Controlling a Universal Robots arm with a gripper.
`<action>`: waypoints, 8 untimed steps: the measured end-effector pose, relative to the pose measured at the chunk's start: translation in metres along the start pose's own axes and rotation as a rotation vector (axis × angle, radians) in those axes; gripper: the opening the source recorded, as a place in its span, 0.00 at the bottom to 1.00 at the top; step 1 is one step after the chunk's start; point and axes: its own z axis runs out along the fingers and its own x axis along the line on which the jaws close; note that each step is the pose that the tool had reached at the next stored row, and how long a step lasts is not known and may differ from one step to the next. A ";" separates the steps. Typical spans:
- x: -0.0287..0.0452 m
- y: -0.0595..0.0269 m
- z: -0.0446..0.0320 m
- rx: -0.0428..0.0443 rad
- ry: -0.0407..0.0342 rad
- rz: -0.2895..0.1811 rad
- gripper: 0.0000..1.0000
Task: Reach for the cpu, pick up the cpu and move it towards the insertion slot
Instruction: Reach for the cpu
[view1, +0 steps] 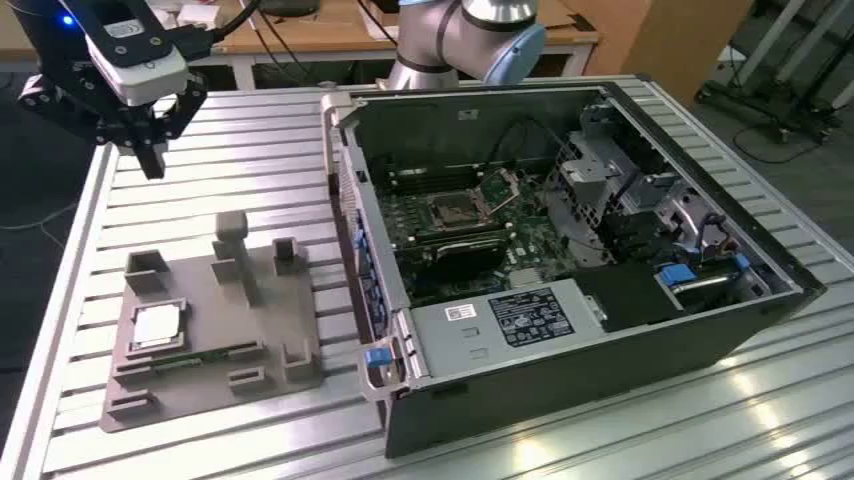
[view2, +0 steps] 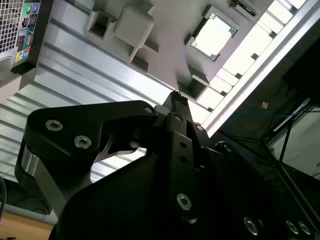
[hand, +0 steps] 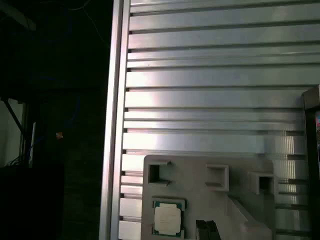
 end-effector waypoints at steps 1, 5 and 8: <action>0.0000 0.0000 0.0000 0.0000 0.0000 0.000 0.11; 0.0000 0.0000 0.0000 0.0000 0.0000 0.000 0.11; 0.0000 0.0000 0.0000 0.0000 0.0000 0.000 0.11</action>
